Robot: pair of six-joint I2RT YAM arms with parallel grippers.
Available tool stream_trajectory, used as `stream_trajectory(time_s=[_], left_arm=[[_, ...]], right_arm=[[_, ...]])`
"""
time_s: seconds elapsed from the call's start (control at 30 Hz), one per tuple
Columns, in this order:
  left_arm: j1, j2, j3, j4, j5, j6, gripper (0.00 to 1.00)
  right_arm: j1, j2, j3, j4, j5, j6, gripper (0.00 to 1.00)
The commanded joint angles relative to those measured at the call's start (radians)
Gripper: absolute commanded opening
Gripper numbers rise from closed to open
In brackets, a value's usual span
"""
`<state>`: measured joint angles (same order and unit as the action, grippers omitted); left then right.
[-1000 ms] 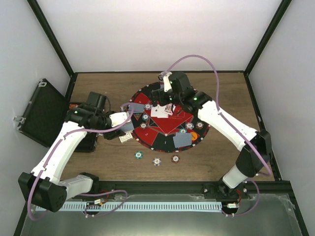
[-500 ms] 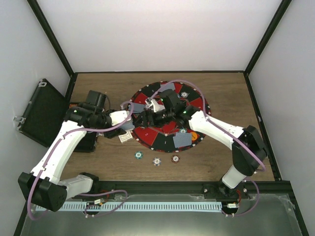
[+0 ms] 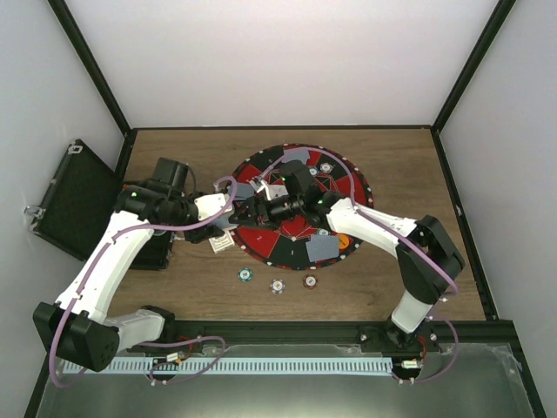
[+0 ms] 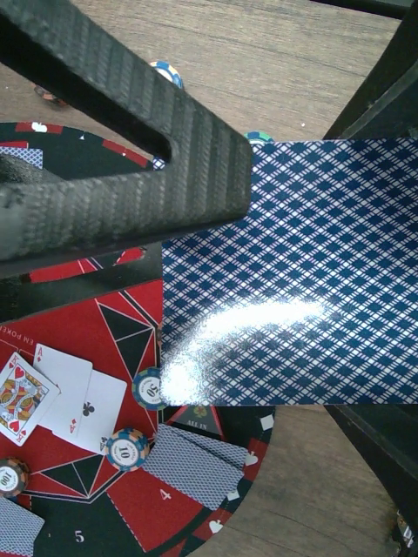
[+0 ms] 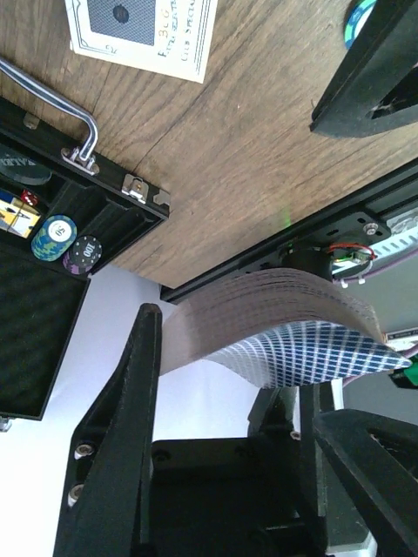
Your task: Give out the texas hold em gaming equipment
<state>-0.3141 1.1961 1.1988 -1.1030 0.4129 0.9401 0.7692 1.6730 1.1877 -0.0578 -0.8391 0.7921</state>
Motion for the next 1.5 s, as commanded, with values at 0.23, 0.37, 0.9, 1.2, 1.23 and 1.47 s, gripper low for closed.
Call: stream_trajectory(time_s=[0.23, 0.37, 0.9, 1.2, 1.23, 1.47], left_arm=[[-0.002, -0.006, 0.022, -0.02, 0.032, 0.001, 0.07], [-0.001, -0.004, 0.024, -0.023, 0.043, 0.001, 0.07], [-0.002, -0.01, 0.036, -0.059, 0.065, 0.008, 0.06], [-0.002, -0.007, 0.05, -0.07, 0.074, 0.011, 0.06], [-0.001, -0.006, 0.05, -0.07, 0.073, 0.01, 0.06], [-0.001, -0.001, 0.059, -0.068, 0.076, 0.009, 0.06]], right_arm=[[0.009, 0.117, 0.096, 0.086, -0.089, 0.055, 0.81], [0.01, 0.14, 0.099, 0.138, -0.117, 0.089, 0.79], [-0.031, 0.186, 0.083, 0.163, -0.126, 0.12, 0.64], [-0.069, 0.146, 0.047, 0.027, -0.051, 0.016, 0.53], [-0.07, 0.14, 0.046, 0.019, -0.044, 0.01, 0.52], [-0.098, 0.098, 0.023, -0.005, -0.033, 0.001, 0.41]])
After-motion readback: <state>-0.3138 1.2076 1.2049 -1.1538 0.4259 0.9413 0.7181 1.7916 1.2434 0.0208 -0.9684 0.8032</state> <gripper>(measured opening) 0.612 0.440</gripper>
